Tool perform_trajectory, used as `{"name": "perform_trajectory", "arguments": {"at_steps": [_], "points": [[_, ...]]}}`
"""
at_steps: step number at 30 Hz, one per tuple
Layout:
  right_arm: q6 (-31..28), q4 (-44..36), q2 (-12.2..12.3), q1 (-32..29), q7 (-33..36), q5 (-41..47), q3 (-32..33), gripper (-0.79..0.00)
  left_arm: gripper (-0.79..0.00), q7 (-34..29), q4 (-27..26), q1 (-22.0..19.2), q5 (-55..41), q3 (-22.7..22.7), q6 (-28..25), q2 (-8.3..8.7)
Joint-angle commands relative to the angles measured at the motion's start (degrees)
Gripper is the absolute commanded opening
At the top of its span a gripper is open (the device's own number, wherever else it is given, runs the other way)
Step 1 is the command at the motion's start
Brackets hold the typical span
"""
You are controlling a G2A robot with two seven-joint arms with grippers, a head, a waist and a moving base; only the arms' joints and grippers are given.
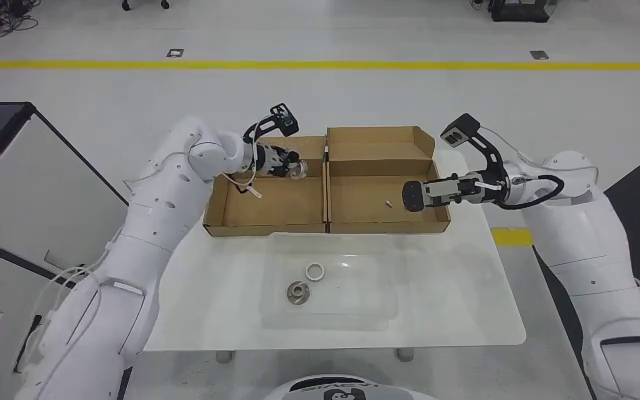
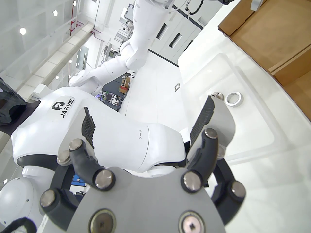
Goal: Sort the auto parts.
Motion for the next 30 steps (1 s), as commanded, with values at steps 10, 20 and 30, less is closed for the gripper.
{"name": "perform_trajectory", "arguments": {"at_steps": [10,20,30], "points": [[0.00,0.00,0.00,0.00,0.00,0.00,0.00,0.000,-0.785,-0.48,-0.30,0.75,3.34,1.68,3.28,-0.10],[0.00,0.00,0.00,0.00,0.00,0.00,0.00,0.000,-0.785,-5.76,8.31,-4.72,8.58,11.96,11.83,-4.03],[0.00,0.00,0.00,0.00,0.00,0.00,0.00,0.000,-0.785,-4.88,18.13,-8.74,11.60,19.74,15.67,-8.97]]}}
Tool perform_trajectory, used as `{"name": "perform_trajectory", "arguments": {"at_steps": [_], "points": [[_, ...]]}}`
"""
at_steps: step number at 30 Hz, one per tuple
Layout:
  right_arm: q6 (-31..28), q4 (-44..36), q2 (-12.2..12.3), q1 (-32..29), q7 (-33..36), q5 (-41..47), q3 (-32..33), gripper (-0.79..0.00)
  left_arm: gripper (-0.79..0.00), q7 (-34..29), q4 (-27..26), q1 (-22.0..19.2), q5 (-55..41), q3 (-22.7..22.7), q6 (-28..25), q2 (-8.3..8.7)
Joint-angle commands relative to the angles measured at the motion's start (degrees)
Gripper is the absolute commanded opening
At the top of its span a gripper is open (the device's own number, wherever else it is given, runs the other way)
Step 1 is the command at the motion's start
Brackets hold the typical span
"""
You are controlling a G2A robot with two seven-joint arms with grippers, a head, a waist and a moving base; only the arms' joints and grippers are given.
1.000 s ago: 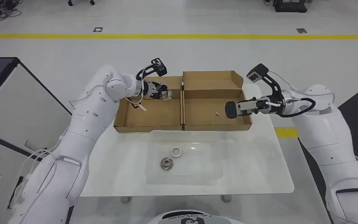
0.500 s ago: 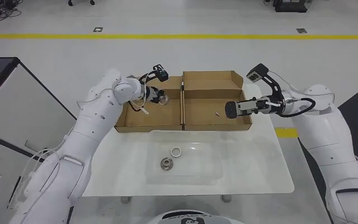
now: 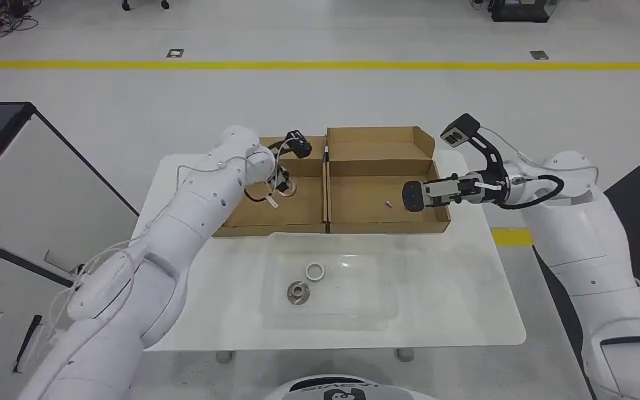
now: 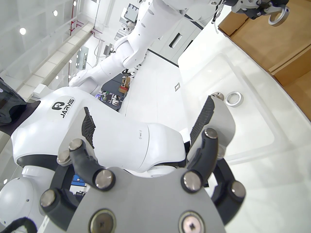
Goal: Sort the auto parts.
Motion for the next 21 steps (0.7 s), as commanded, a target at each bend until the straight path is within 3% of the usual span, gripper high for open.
{"name": "perform_trajectory", "arguments": {"at_steps": [1,10,21], "points": [[0.00,0.00,0.00,0.00,0.00,0.00,0.00,0.000,-0.785,0.38,1.88,-0.45,0.03,0.97,0.13,-0.82],[0.00,0.00,0.00,0.00,0.00,0.00,0.00,0.000,-0.785,2.71,9.13,-2.08,-0.39,3.84,-1.02,-4.14],[0.00,0.00,0.00,0.00,0.00,0.00,0.00,0.000,-0.785,4.31,14.42,-3.02,-0.08,5.58,-1.80,-6.86]]}}
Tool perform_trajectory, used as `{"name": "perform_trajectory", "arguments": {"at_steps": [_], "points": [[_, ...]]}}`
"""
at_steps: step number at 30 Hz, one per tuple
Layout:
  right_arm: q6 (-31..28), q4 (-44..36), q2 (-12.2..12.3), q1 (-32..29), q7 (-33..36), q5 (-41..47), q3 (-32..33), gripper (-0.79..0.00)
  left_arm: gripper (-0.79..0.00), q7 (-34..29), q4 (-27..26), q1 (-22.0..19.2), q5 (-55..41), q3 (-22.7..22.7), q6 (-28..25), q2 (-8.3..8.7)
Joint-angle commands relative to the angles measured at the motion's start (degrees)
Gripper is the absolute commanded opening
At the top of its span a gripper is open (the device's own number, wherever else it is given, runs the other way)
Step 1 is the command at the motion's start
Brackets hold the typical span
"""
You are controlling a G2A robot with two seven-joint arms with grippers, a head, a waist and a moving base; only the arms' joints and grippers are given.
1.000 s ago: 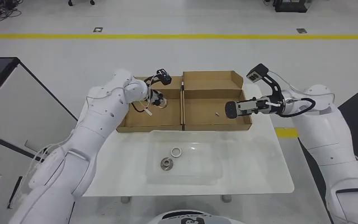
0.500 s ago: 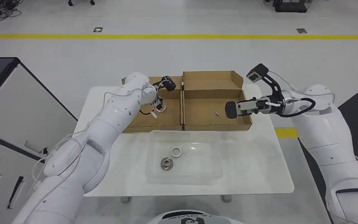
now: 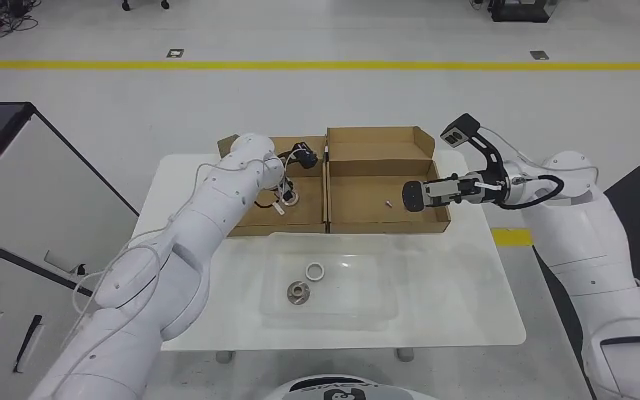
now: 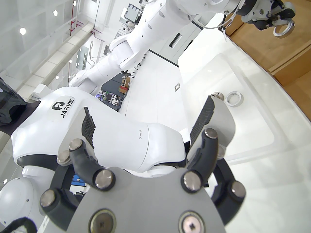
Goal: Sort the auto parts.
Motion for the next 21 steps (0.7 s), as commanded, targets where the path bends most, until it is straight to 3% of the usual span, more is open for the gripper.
{"name": "perform_trajectory", "arguments": {"at_steps": [1,21], "points": [[0.00,0.00,0.00,0.00,0.00,0.00,0.00,0.000,-0.785,0.17,0.64,-0.01,-0.01,0.22,-0.13,-0.40],[0.00,0.00,0.00,0.00,0.00,0.00,0.00,0.000,-0.785,1.99,6.57,-0.92,0.71,1.31,-1.20,-3.49]]}}
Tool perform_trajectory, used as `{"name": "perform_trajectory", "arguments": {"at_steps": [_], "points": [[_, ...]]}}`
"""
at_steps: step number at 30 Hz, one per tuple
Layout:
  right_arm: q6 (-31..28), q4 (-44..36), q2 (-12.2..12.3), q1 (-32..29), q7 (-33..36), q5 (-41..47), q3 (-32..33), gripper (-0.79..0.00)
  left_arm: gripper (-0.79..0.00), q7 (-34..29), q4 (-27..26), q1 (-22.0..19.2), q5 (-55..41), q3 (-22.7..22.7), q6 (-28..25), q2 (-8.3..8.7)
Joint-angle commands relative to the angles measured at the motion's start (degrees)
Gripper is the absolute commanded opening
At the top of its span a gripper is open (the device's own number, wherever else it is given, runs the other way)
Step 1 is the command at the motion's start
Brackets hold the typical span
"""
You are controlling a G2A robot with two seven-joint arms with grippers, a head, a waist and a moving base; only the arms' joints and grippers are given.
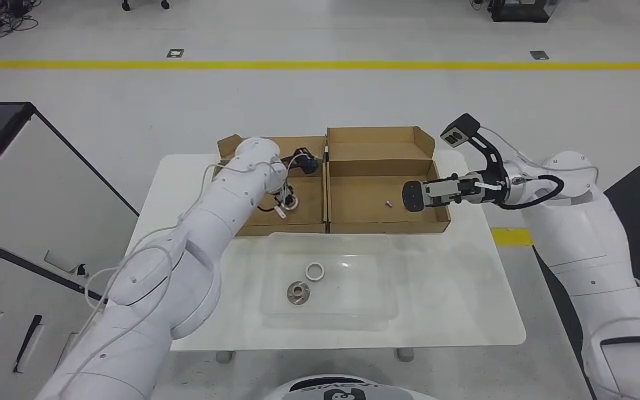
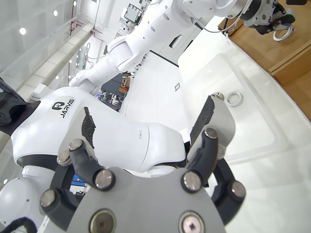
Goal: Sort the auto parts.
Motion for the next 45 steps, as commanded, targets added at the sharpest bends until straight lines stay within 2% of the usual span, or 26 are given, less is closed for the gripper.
{"name": "perform_trajectory", "arguments": {"at_steps": [1,24,25,27,30,31,33,34,45], "points": [[0.00,0.00,0.00,0.00,0.00,0.00,0.00,0.000,-0.785,0.47,0.14,0.03,-0.10,-0.04,-0.03,-0.20],[0.00,0.00,0.00,0.00,0.00,0.00,0.00,0.000,-0.785,1.34,2.78,0.49,0.06,0.05,0.39,-2.50],[0.00,0.00,0.00,0.00,0.00,0.00,0.00,0.000,-0.739,1.38,2.92,0.49,0.00,0.00,0.55,-2.58],[0.00,0.00,0.00,0.00,0.00,0.00,0.00,0.000,-0.548,1.32,3.19,0.44,0.00,-0.03,0.50,-2.73],[0.00,0.00,0.00,0.00,0.00,0.00,0.00,0.000,-0.302,1.52,3.54,0.34,0.08,-0.07,0.46,-2.92],[0.00,0.00,0.00,0.00,0.00,0.00,0.00,0.000,-0.169,1.66,3.74,0.29,-0.15,-0.21,0.36,-2.97],[0.00,0.00,0.00,0.00,0.00,0.00,0.00,0.000,-0.089,1.83,4.08,0.10,-0.14,-0.30,0.11,-3.03],[0.00,0.00,0.00,0.00,0.00,0.00,0.00,0.000,0.000,2.06,4.28,0.01,-0.18,-0.39,0.20,-3.05],[0.00,0.00,0.00,0.00,0.00,0.00,0.00,0.000,0.000,4.64,5.11,-1.92,-0.03,-1.52,-0.30,-2.51]]}}
